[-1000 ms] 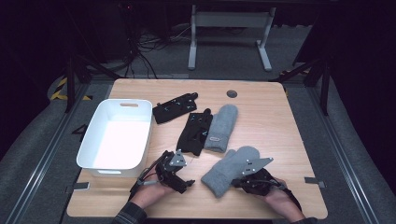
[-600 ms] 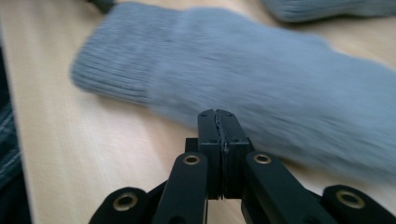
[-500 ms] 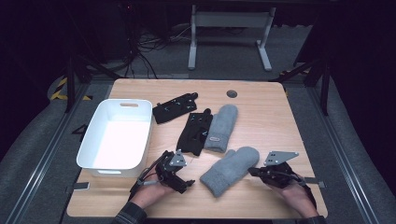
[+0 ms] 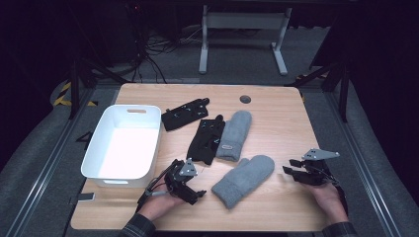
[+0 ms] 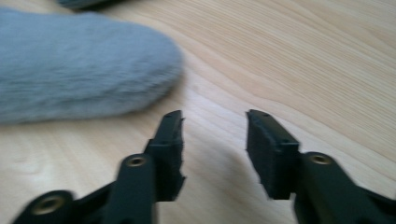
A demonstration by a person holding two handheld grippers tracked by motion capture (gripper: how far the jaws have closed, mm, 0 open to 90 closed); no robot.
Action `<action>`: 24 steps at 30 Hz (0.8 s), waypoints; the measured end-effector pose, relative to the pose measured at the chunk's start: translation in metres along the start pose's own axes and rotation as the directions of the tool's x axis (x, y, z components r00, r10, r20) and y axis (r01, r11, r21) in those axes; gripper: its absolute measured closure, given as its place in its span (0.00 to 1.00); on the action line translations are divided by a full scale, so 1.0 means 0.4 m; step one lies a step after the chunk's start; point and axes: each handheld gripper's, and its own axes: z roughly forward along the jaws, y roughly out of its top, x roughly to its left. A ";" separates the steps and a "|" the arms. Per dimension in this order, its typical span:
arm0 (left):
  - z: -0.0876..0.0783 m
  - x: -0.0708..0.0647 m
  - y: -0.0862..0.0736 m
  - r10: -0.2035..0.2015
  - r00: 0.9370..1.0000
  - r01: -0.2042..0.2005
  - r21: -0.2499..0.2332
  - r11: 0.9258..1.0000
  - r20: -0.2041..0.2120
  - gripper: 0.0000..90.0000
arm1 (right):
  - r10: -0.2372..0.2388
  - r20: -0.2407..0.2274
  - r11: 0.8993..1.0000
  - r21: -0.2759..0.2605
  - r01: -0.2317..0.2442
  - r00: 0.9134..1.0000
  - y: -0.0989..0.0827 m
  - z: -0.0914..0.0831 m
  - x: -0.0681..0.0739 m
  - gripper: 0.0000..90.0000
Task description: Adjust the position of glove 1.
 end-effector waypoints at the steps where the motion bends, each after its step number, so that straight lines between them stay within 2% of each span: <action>1: 0.000 0.000 0.000 0.000 1.000 0.000 0.000 1.000 0.000 0.00 | 0.010 0.018 1.000 -0.001 -0.010 1.000 -0.003 0.005 -0.005 0.51; 5: 0.000 0.000 0.000 -0.001 1.000 0.001 0.000 1.000 0.002 0.00 | 0.039 0.067 0.999 -0.013 -0.038 0.997 -0.013 0.019 -0.021 0.33; 9: 0.000 0.000 0.000 -0.001 1.000 0.001 0.001 1.000 0.002 0.00 | 0.071 0.078 0.997 -0.017 -0.069 0.994 -0.026 0.030 -0.030 0.24; 14: -0.003 0.000 0.004 -0.014 1.000 0.014 0.019 1.000 -0.012 0.00 | 0.070 0.084 0.997 -0.022 -0.069 0.994 -0.029 0.033 -0.031 0.19; 17: -0.010 0.005 0.009 -0.062 0.998 0.062 0.010 0.998 0.008 0.00 | 0.054 0.091 0.998 -0.015 -0.053 0.994 -0.028 0.036 -0.028 0.18; 21: -0.022 0.002 0.021 -0.061 0.998 0.061 0.015 0.998 0.004 0.00 | 0.057 0.093 0.998 -0.014 -0.056 0.994 -0.028 0.036 -0.028 0.18; 23: -0.029 -0.001 0.033 -0.079 0.997 0.079 0.022 0.997 0.006 0.00 | 0.057 0.093 0.998 -0.014 -0.056 0.994 -0.028 0.036 -0.028 0.17; 24: -0.029 0.000 0.037 -0.075 0.997 0.075 0.020 0.997 0.007 0.00 | 0.056 0.093 0.998 -0.014 -0.055 0.994 -0.028 0.036 -0.028 0.17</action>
